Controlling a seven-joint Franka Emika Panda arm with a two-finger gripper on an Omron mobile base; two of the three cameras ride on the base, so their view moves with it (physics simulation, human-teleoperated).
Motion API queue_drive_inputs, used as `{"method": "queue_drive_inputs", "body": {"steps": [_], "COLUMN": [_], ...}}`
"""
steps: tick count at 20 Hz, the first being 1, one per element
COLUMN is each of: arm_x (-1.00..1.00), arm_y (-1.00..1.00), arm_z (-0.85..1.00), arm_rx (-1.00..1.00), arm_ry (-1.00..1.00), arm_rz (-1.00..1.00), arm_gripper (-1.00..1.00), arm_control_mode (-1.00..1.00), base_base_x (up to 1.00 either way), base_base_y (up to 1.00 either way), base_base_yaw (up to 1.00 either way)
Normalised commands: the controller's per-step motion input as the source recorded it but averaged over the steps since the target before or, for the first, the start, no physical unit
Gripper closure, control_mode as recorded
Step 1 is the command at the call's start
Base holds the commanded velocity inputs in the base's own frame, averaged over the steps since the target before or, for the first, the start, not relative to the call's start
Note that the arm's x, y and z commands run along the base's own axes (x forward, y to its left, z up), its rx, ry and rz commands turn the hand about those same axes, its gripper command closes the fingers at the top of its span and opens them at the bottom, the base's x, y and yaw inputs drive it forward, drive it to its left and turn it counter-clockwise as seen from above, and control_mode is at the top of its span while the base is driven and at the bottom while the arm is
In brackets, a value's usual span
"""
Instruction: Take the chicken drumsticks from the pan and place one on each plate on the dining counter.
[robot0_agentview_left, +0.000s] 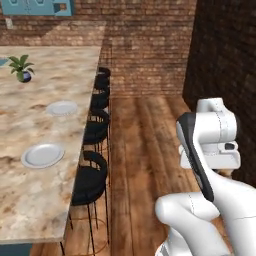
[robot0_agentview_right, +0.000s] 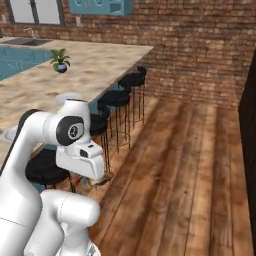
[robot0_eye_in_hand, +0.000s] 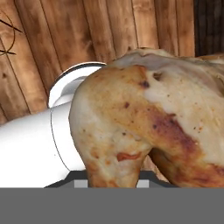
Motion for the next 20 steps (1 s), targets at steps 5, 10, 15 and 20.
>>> {"method": "queue_drive_inputs", "body": {"steps": [5, 10, 15, 20], "arm_x": [0.0, 0.0, 0.0, 0.0], "arm_y": [0.0, 0.0, 0.0, 0.0], "arm_z": [0.0, 0.0, 0.0, 0.0], "arm_rx": [0.0, 0.0, 0.0, 0.0], "arm_ry": [0.0, 0.0, 0.0, 0.0], "arm_rz": [0.0, 0.0, 0.0, 0.0], "arm_gripper": [1.0, 1.0, 1.0, 1.0], "arm_control_mode": [1.0, 1.0, 1.0, 1.0], "base_base_x": [0.27, 0.6, 0.83, 0.79], "base_base_y": [-1.0, -0.8, -0.66, -0.61], "base_base_yaw": [0.38, 0.45, 0.58, 0.63]}}
